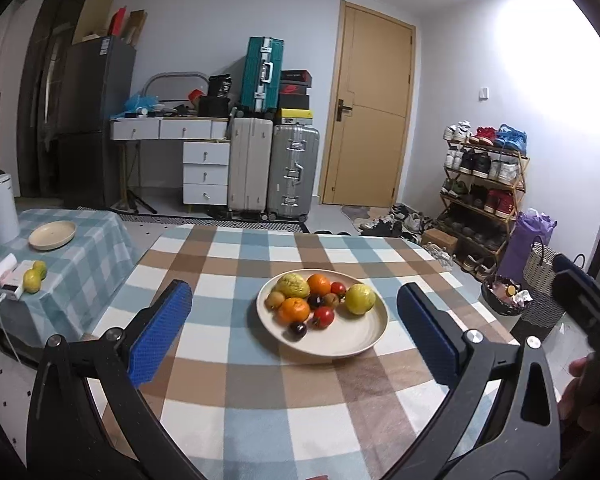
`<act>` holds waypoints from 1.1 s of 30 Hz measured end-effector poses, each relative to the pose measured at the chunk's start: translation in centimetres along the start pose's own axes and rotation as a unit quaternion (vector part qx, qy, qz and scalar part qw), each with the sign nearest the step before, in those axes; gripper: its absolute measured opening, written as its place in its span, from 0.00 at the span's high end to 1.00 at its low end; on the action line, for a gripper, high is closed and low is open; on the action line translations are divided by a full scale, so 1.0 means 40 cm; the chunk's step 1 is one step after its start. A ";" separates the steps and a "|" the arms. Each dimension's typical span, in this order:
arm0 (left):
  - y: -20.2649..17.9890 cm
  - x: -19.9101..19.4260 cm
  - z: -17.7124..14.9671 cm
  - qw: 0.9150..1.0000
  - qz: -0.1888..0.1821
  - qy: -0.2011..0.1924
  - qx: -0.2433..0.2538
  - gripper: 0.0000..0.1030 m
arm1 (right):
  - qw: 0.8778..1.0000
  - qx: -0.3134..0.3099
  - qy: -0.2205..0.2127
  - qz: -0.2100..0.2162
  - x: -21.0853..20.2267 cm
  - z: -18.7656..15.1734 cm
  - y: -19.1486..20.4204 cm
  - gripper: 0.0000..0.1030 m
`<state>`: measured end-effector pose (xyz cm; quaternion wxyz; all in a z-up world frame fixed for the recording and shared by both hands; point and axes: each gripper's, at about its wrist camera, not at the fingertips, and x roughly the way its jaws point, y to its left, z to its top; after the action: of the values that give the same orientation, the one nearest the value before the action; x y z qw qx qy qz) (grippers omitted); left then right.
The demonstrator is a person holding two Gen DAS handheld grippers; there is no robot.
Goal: Organize fruits
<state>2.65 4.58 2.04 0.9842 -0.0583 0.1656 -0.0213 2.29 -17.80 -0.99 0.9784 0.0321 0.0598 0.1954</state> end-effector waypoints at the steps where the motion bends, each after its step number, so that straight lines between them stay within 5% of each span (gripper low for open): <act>1: 0.005 -0.007 -0.012 1.000 0.004 -0.001 0.000 0.00 | 1.000 0.004 -0.003 0.001 -0.011 -0.004 0.003 0.00; 33: 0.027 0.106 -0.189 0.998 0.034 -0.012 0.060 0.00 | 0.998 -0.032 0.034 -0.037 0.077 -0.176 -0.013 0.00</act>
<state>4.19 4.58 -6.55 0.9881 0.0063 0.1536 0.0034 4.39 -16.80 -8.32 0.9828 -0.0082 0.0874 0.1622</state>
